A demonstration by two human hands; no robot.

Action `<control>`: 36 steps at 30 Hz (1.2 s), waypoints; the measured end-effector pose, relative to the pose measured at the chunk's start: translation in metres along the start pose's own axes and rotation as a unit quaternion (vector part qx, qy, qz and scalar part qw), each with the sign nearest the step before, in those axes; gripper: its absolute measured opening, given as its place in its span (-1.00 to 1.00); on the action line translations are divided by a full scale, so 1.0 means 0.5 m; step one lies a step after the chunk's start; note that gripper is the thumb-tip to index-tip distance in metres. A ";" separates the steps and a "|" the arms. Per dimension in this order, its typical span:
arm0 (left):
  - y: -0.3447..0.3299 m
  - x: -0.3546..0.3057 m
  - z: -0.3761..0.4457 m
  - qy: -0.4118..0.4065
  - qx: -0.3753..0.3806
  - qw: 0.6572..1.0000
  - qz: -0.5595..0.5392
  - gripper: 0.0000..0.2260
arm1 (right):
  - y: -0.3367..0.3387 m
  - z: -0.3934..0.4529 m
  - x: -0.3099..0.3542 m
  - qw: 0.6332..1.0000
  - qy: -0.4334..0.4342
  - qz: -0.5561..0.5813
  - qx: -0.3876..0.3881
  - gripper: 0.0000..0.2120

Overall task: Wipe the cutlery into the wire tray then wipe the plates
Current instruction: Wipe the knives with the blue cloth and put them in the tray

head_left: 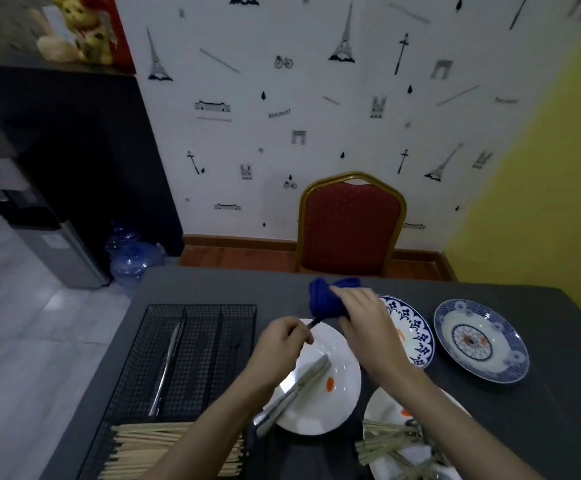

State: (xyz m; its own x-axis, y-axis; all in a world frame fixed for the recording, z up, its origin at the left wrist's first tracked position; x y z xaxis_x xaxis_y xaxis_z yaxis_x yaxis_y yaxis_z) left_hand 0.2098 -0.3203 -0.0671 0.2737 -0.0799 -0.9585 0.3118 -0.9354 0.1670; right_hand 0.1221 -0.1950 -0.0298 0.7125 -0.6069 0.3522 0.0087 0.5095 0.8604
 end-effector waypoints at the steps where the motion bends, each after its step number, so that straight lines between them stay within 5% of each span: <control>1: 0.001 -0.004 0.003 0.003 0.000 1.000 -0.011 -0.78 | -0.001 -0.011 0.028 0.999 0.030 0.012 0.003 -0.59; 3: 0.006 -0.005 0.004 0.004 0.008 1.000 -0.030 -0.79 | -0.002 -0.019 0.044 0.998 0.068 0.011 0.002 -0.62; 7: 0.013 -0.002 0.000 0.002 0.021 0.999 -0.037 -0.75 | 0.004 0.021 -0.024 1.000 -0.017 -0.001 -0.013 -0.53; 12: 0.013 0.002 -0.006 0.020 0.020 0.995 -0.096 -0.78 | -0.007 -0.026 0.055 0.997 0.079 0.007 0.012 -0.57; 17: 0.016 0.010 -0.006 0.025 0.014 0.996 -0.085 -0.74 | -0.001 0.020 -0.037 0.999 -0.047 -0.018 -0.005 -0.50; 22: 0.017 0.005 -0.008 0.017 0.026 0.994 -0.106 -0.78 | -0.006 -0.031 0.055 0.996 0.077 0.018 0.029 -0.53; 27: 0.016 0.017 -0.009 0.015 0.020 0.996 -0.083 -0.75 | -0.004 0.007 -0.015 1.000 -0.008 0.000 0.008 -0.50; 31: 0.022 0.009 -0.005 0.014 0.027 0.993 -0.117 -0.77 | -0.010 -0.024 0.051 0.996 0.081 0.029 0.032 -0.53; 36: 0.032 0.006 0.013 0.008 0.018 0.996 -0.084 -0.74 | -0.007 0.037 -0.027 1.000 -0.024 -0.002 0.008 -0.51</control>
State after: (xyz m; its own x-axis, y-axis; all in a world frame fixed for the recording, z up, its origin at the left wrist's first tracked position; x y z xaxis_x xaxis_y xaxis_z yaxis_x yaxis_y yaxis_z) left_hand 0.2094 -0.3375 -0.0688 0.2358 0.0836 -0.9682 0.3214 -0.9469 -0.0034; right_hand 0.0996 -0.1997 -0.0307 0.6779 -0.6377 0.3658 0.0000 0.4976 0.8674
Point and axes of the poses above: each hand's wrist, its own z-axis towards the middle knuckle, its own y-axis out of the back of the hand, x = y × z, the point moved 5 cm from there along z, towards the middle knuckle, and after that the axes turned 3 degrees about -z, right-handed, at the moved point
